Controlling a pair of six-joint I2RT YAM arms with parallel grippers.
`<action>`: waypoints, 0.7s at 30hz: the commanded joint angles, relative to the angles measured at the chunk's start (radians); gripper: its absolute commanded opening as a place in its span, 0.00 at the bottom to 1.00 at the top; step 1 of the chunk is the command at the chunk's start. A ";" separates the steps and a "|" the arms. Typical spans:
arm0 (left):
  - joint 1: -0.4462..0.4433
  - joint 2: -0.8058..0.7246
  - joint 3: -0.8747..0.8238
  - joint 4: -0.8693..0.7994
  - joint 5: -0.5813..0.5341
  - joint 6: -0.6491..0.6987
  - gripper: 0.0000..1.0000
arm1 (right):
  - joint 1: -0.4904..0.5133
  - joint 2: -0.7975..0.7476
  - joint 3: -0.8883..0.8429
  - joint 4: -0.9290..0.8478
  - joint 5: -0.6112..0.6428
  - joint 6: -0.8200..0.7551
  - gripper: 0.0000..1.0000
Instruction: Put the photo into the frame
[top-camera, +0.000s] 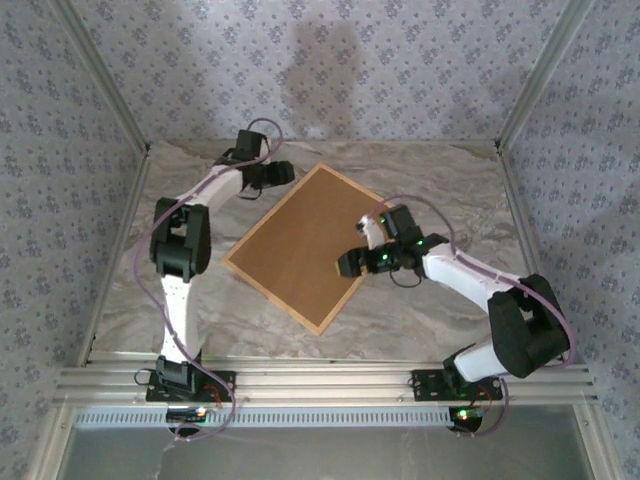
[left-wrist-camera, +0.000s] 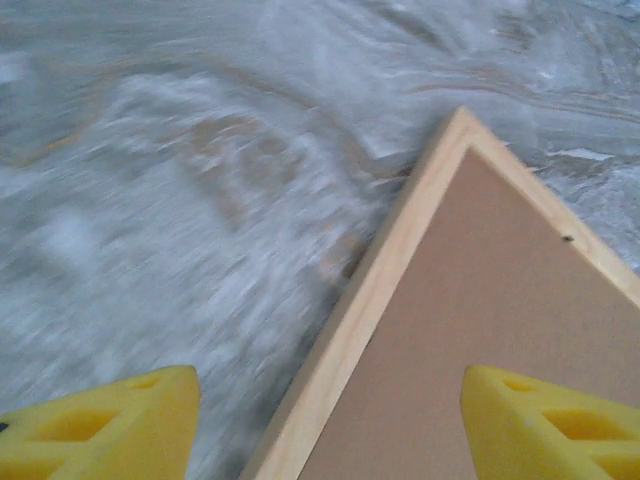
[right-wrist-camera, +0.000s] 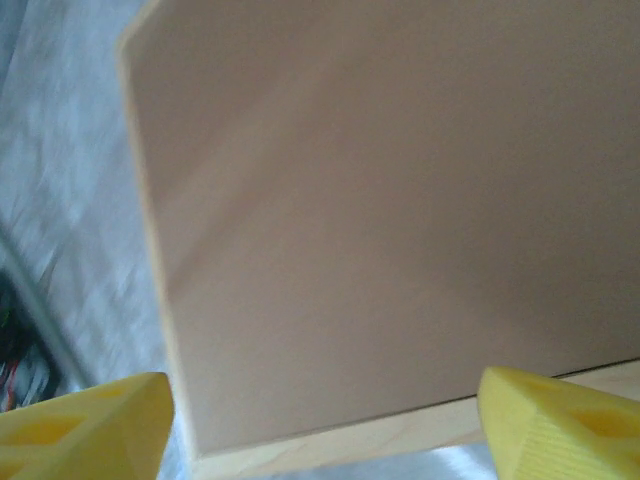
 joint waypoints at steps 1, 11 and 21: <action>0.004 -0.211 -0.178 0.072 -0.079 -0.058 0.70 | -0.109 0.068 0.102 0.049 0.139 -0.002 0.85; -0.032 -0.619 -0.695 0.059 -0.092 -0.194 0.68 | -0.311 0.575 0.667 -0.116 0.325 -0.073 0.87; -0.044 -0.801 -0.877 -0.142 -0.066 -0.248 0.68 | -0.341 0.776 0.866 -0.275 0.144 -0.100 0.87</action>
